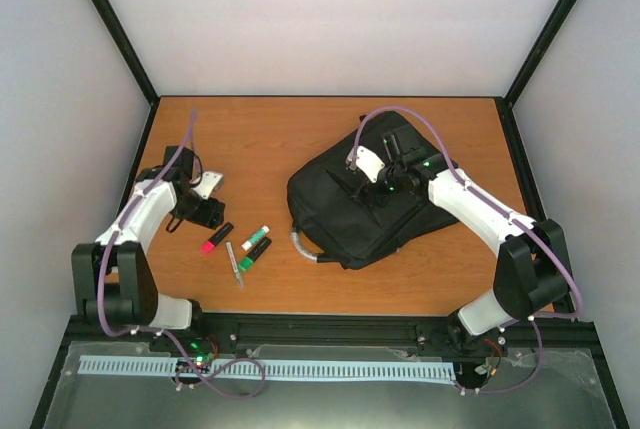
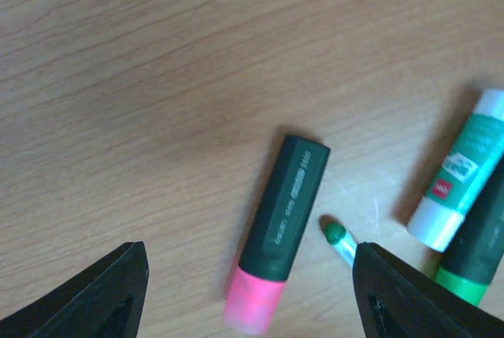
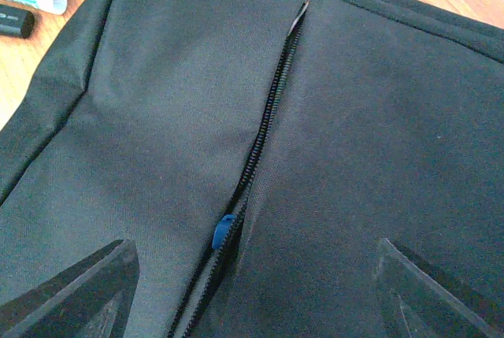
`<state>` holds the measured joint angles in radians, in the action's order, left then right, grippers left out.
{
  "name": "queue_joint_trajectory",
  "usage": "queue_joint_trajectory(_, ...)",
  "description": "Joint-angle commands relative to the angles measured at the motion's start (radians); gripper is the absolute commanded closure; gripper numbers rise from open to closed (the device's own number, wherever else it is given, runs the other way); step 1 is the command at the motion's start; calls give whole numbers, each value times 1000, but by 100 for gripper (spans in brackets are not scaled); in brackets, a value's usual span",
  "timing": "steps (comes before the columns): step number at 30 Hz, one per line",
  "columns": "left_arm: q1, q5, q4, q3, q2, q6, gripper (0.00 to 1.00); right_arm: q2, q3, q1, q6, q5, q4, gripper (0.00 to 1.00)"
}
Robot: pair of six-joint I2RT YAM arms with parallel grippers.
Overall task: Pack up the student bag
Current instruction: Pick up the stationery from the center of the board.
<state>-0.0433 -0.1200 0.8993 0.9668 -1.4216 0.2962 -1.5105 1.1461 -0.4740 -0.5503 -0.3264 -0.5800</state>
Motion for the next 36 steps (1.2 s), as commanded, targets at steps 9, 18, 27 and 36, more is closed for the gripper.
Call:
queue_joint_trajectory(9, -1, 42, 166, -45, 31, 307, 36, 22, -19, -7, 2, -19, 3, 17)
queue_joint_trajectory(18, -1, 97, 118, -68, -4, 277, 39, 32, -41, -7, 9, -6, 11, 16)
queue_joint_trajectory(27, -1, 129, 111, -106, -8, 294, 43, 36, -52, -7, 7, -5, 14, 16)
queue_joint_trajectory(36, -1, 158, 95, -149, -24, 283, 48, 29, -55, -8, 11, -5, 22, 16)
